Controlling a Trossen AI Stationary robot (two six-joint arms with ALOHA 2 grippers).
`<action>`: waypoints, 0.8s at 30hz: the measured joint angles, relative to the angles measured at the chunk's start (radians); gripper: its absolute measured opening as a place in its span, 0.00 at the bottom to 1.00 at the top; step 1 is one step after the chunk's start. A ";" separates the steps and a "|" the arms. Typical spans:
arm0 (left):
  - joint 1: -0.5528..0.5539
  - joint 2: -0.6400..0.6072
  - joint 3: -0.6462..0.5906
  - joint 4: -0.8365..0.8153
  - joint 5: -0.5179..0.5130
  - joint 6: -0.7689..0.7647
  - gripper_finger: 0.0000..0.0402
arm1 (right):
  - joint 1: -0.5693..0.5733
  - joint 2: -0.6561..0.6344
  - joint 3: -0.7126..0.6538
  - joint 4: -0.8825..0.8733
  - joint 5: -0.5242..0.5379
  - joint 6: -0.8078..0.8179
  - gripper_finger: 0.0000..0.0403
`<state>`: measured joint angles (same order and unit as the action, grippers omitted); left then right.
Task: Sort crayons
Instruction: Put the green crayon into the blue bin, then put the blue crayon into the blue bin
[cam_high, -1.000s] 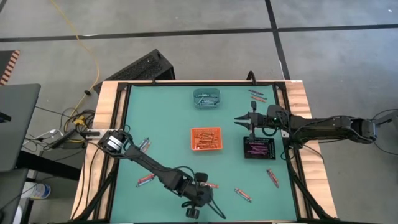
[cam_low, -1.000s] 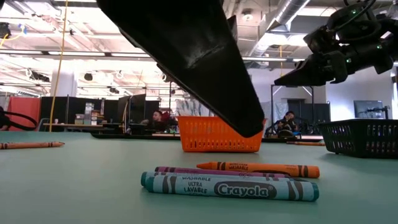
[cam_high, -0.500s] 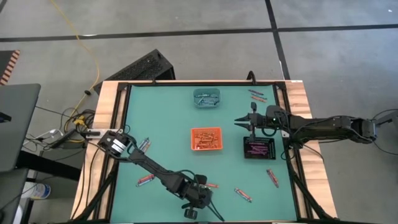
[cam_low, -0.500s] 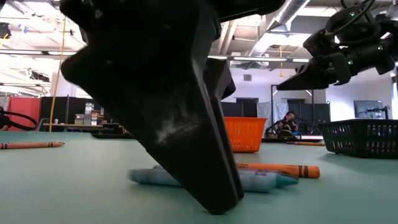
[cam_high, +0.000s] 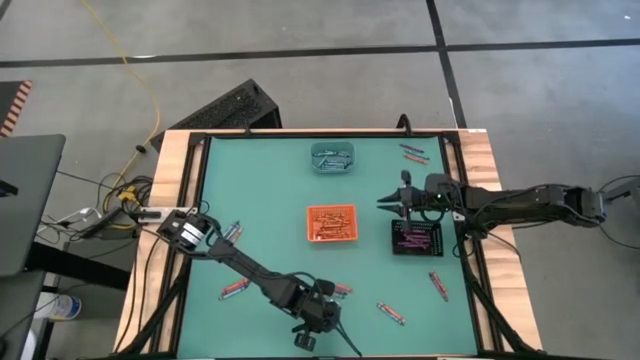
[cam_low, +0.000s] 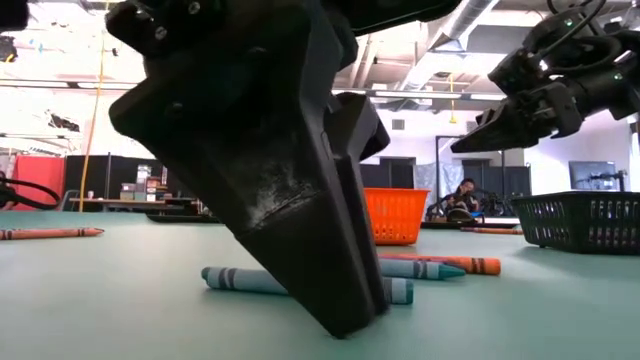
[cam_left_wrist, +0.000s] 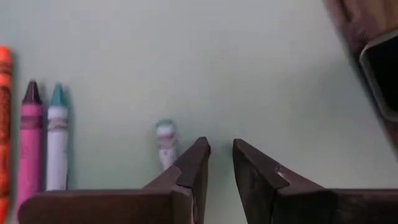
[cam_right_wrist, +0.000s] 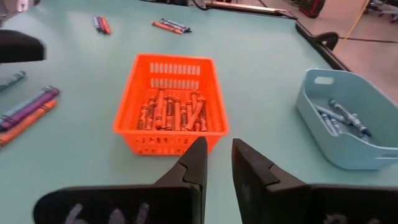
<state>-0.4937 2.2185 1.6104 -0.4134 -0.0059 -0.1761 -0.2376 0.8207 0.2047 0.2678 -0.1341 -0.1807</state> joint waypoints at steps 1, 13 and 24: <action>0.002 0.000 0.014 -0.007 0.000 0.010 0.17 | 0.006 0.000 0.000 0.001 0.001 0.004 0.18; 0.012 -0.001 0.203 -0.288 -0.007 0.062 0.17 | 0.055 0.000 0.000 -0.004 0.003 0.018 0.18; 0.012 0.011 0.109 -0.331 -0.015 0.027 0.17 | 0.054 0.000 0.000 -0.009 0.003 0.016 0.18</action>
<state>-0.4816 2.2299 1.7190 -0.7441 -0.0214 -0.1486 -0.1833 0.8207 0.2047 0.2587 -0.1307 -0.1642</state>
